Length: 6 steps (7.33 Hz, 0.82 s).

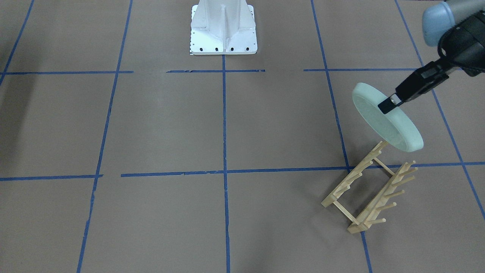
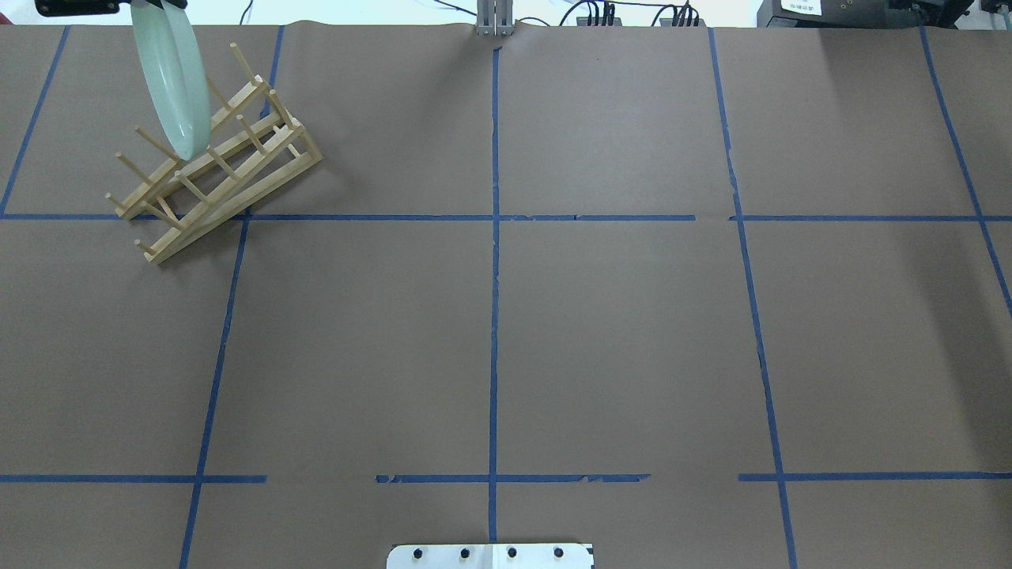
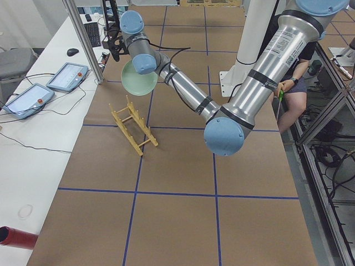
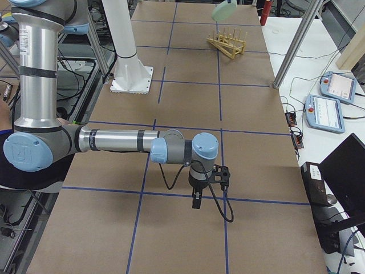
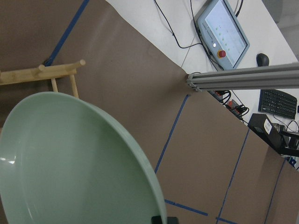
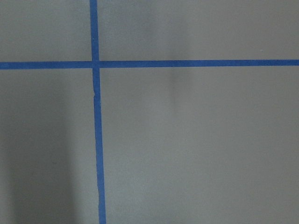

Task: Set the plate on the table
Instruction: 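Pull the plate clear of the rack with the left gripper, tilting it down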

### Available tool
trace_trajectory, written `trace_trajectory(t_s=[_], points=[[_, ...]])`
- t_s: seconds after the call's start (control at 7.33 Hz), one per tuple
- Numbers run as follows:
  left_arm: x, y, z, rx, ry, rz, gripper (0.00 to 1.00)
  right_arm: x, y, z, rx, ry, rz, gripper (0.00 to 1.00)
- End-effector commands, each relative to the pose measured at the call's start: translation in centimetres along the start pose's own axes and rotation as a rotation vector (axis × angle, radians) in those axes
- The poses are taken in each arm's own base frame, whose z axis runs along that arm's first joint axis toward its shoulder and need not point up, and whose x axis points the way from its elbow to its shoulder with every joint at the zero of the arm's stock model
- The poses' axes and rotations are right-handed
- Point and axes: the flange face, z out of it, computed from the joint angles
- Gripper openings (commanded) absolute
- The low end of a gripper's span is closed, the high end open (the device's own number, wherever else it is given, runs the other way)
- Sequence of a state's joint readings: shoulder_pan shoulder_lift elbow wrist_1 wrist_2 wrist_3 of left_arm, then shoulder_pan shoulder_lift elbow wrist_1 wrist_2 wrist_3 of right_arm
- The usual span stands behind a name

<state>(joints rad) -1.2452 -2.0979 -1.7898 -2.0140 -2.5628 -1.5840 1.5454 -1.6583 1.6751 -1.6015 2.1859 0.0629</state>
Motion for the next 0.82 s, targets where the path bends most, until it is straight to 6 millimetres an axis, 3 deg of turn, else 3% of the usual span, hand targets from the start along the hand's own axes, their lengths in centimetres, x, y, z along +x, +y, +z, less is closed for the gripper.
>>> trace_trajectory(t_s=[0.0, 0.27, 0.41, 0.68], points=[[1.5, 5.3, 3.8, -0.006, -0.021, 0.05, 0.0, 0.0, 0.0, 0.0, 0.001, 0.0, 0.001, 1.0], [3.5, 8.8, 8.4, 0.056, -0.136, 0.171, 0.0, 0.0, 0.0, 0.0, 0.001, 0.0, 0.001, 1.0], [4.7, 10.0, 11.5, 0.101, -0.284, 0.219, 0.0, 0.0, 0.0, 0.0, 0.001, 0.0, 0.001, 1.0], [4.9, 12.3, 14.7, 0.113, -0.421, 0.327, 0.0, 0.0, 0.0, 0.0, 0.001, 0.0, 0.001, 1.0]])
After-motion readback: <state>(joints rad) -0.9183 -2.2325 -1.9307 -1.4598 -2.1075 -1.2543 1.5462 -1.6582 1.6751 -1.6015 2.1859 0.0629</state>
